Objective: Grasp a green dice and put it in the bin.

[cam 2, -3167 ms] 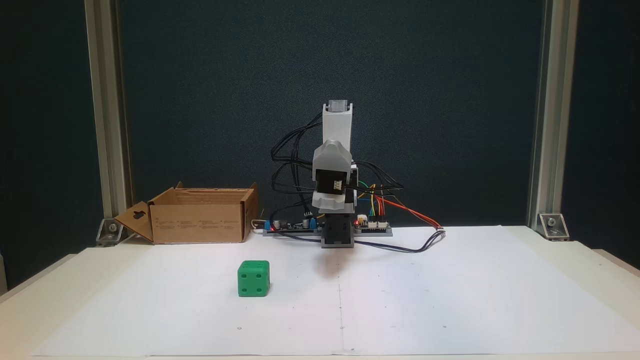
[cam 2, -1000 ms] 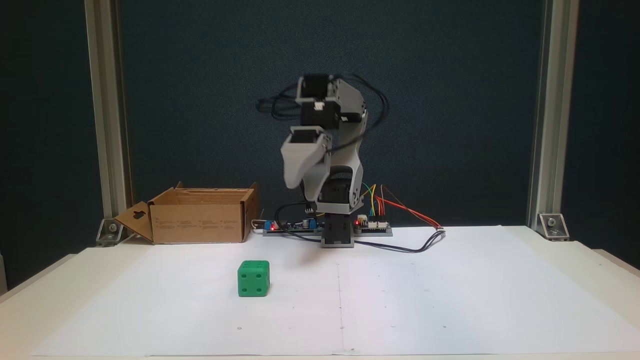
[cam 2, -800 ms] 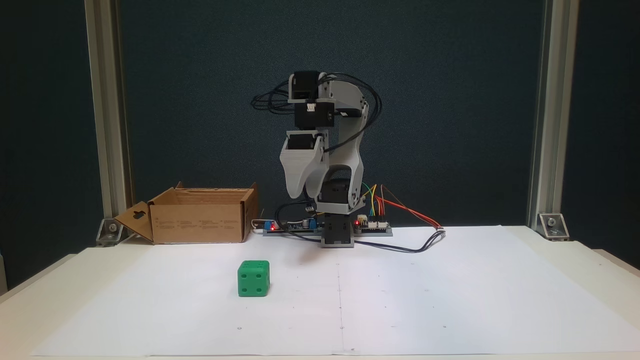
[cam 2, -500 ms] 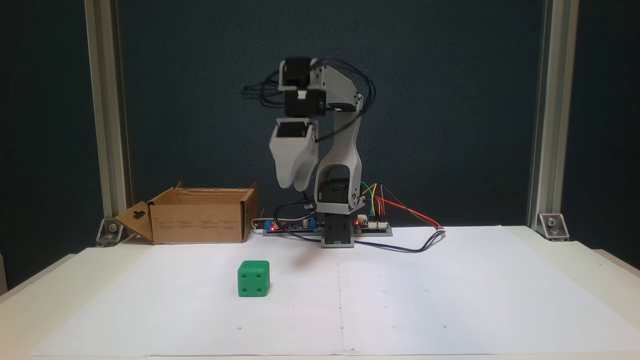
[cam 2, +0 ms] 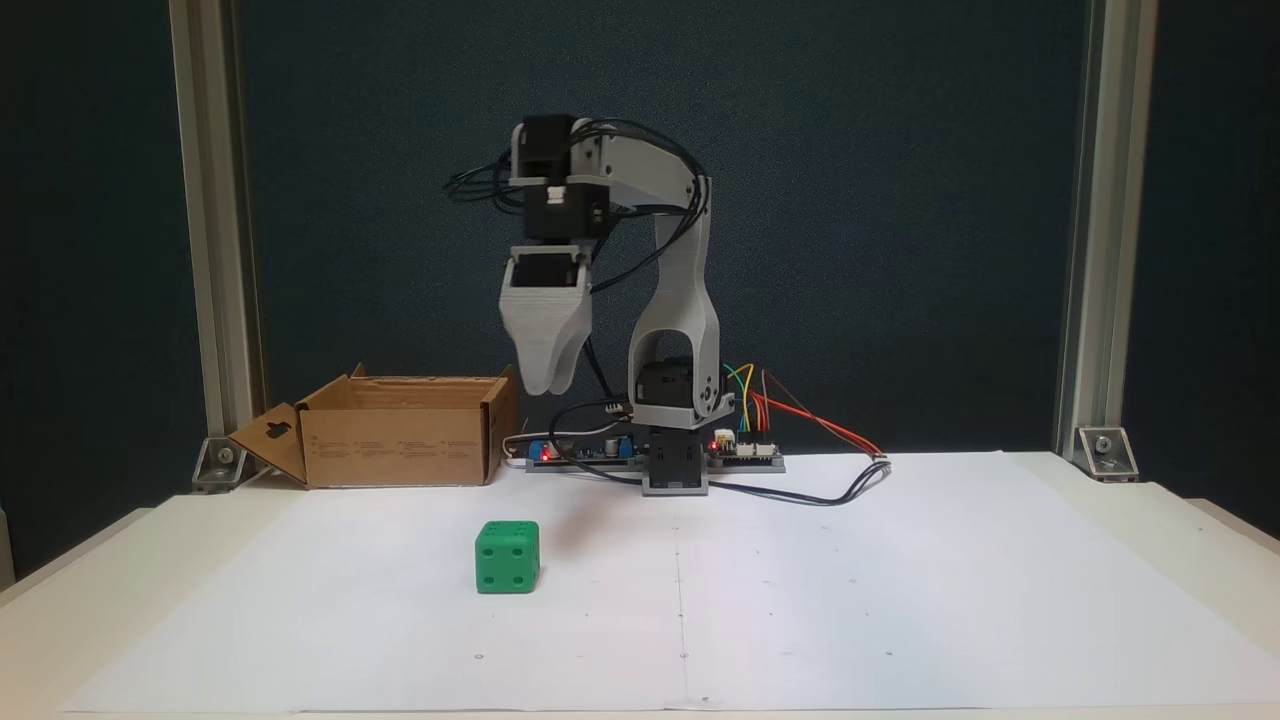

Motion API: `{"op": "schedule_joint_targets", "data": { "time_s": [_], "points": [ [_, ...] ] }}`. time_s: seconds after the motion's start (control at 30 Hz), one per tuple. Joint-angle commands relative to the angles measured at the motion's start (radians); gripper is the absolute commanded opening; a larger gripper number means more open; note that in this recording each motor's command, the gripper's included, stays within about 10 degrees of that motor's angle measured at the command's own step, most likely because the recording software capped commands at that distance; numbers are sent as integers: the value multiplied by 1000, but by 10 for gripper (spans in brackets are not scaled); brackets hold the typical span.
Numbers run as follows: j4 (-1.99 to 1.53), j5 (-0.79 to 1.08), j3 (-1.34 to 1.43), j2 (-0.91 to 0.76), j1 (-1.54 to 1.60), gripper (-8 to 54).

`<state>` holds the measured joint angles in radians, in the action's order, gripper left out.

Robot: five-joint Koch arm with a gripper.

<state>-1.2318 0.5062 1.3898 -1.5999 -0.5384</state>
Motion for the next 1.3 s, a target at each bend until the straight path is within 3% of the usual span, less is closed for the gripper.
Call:
{"op": "schedule_joint_targets", "data": {
  "time_s": [0.0, 0.43, 1.27],
  "points": [
    [-25, 81, -89, 25, -20, 458],
    [-15, 83, -117, 201, -52, 463],
    [103, 74, -110, 299, -26, 462]
  ]
}}
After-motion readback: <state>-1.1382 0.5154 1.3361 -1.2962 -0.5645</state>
